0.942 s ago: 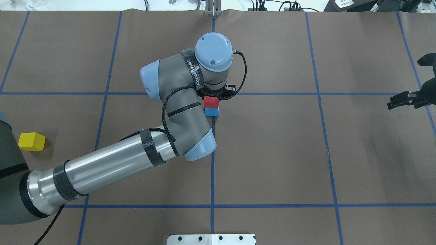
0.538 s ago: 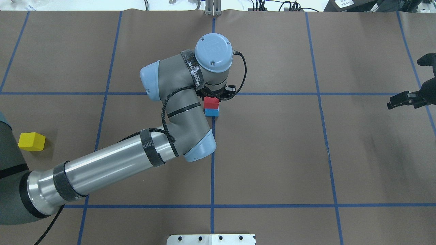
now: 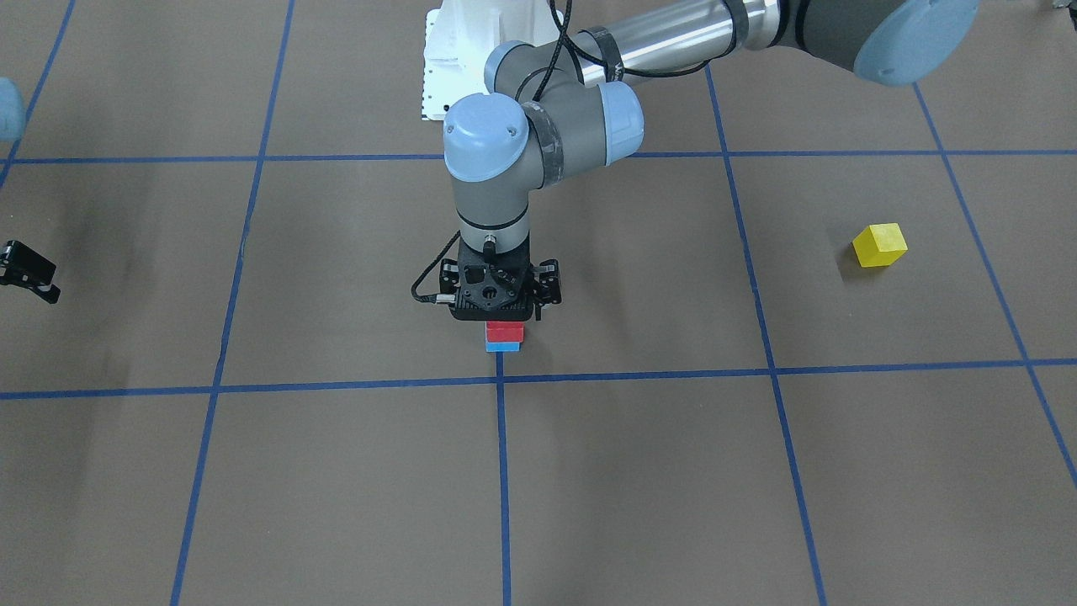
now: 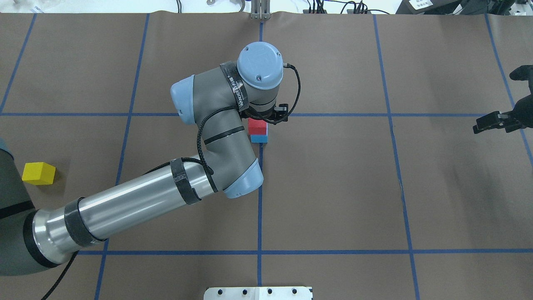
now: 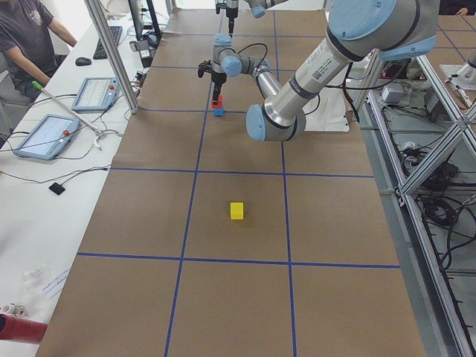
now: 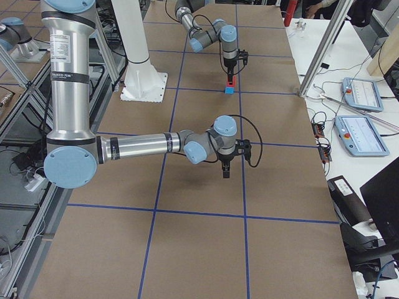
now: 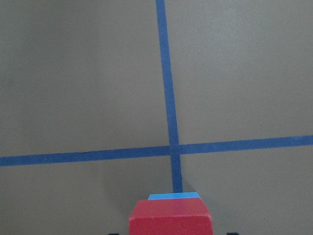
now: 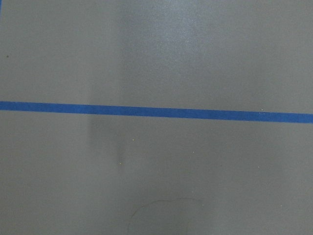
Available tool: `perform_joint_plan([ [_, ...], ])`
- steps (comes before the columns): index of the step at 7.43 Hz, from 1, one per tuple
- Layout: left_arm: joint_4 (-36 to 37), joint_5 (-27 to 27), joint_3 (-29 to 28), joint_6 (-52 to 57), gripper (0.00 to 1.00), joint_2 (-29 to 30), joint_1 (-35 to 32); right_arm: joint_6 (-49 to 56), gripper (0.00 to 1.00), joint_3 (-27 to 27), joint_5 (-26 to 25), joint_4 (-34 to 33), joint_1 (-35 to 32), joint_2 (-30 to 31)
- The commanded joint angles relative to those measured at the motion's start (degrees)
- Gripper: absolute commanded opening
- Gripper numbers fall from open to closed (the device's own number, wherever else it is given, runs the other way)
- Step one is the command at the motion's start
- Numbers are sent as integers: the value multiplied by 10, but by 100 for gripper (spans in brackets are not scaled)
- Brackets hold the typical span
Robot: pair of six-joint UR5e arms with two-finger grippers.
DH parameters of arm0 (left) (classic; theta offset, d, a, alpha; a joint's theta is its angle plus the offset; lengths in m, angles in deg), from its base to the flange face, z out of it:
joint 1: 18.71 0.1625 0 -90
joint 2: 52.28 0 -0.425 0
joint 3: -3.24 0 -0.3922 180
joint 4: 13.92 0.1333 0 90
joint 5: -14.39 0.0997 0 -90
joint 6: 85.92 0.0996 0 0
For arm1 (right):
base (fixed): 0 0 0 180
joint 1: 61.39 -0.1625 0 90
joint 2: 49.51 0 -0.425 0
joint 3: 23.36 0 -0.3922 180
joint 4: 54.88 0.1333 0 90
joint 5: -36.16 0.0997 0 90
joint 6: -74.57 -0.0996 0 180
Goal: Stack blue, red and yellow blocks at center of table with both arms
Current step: 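Open the left gripper and move it toward the yellow cube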
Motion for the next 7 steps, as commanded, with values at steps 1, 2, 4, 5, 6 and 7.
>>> perform_joint_plan([
  [1, 8, -5, 25, 2, 100, -1, -3, 1, 99, 0, 0, 0, 0, -4],
  [2, 26, -20, 80, 2, 100, -21, -17, 1, 99, 0, 0, 0, 0, -4],
  [4, 92, -69, 275, 59, 100, -158, -54, 1, 99, 5, 0, 1, 0, -5],
  [5, 87, -71, 356, 68, 100, -254, -59, 0, 99, 5, 0, 2, 0, -5],
  [6, 58, -71, 416, 72, 100, -356, -62, 0, 99, 7, 0, 2, 0, -9],
  [7, -29, -71, 444, 84, 100, -465, -71, 0, 99, 19, 0, 3, 1, -25],
])
